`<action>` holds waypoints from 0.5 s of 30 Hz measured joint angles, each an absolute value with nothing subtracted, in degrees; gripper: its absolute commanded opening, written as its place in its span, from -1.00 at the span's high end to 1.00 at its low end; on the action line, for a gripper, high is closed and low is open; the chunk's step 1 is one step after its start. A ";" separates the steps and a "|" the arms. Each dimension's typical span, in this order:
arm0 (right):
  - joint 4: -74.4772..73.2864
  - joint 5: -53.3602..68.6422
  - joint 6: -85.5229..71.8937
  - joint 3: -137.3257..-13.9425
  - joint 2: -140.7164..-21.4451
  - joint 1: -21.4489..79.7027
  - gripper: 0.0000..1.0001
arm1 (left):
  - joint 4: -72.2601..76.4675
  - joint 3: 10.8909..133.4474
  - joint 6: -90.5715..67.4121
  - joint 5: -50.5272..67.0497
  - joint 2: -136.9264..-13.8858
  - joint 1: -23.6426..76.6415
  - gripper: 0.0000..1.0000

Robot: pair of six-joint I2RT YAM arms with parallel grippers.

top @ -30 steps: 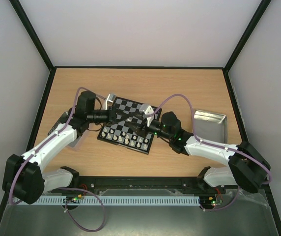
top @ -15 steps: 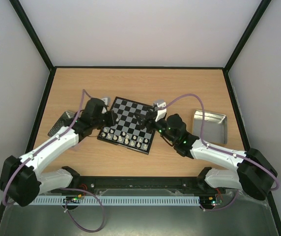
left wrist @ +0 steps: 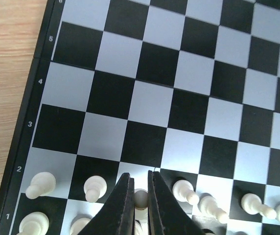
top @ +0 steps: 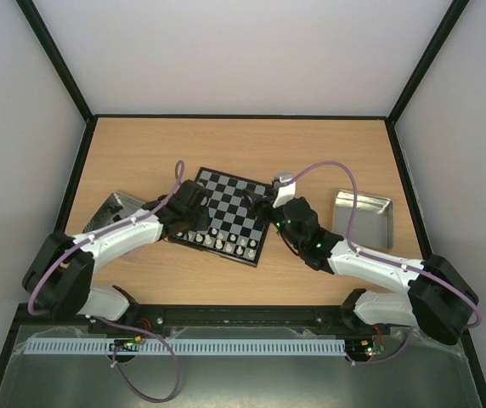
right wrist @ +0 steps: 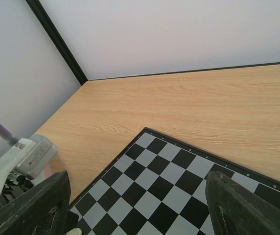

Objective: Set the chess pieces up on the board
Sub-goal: Place the chess piece on the chessboard.

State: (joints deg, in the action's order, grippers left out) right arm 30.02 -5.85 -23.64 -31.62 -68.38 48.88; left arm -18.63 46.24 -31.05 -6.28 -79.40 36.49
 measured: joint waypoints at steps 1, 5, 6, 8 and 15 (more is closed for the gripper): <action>29.89 -6.15 -23.75 -31.62 -68.42 48.88 -0.48 | -18.55 46.24 -30.92 -6.28 -80.09 36.62 0.93; 29.74 -6.76 -24.25 -31.62 -68.77 48.88 -0.49 | -18.17 46.24 -30.41 -6.26 -82.56 36.86 0.92; 29.71 -6.87 -24.47 -31.62 -68.93 48.88 -0.49 | -18.02 46.24 -30.35 -6.26 -83.05 36.91 0.92; 29.45 -7.01 -24.64 -31.62 -69.28 48.88 -0.49 | -17.58 46.24 -30.15 -6.20 -83.79 37.04 0.92; 28.69 -7.07 -24.95 -31.64 -70.26 48.88 -0.49 | -16.32 46.24 -29.91 -6.02 -84.73 37.12 0.89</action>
State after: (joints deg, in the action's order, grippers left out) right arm 28.69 -7.07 -24.95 -31.64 -70.26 48.88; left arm -16.32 46.24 -29.91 -6.02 -84.73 37.12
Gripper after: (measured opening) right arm 0.744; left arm 0.056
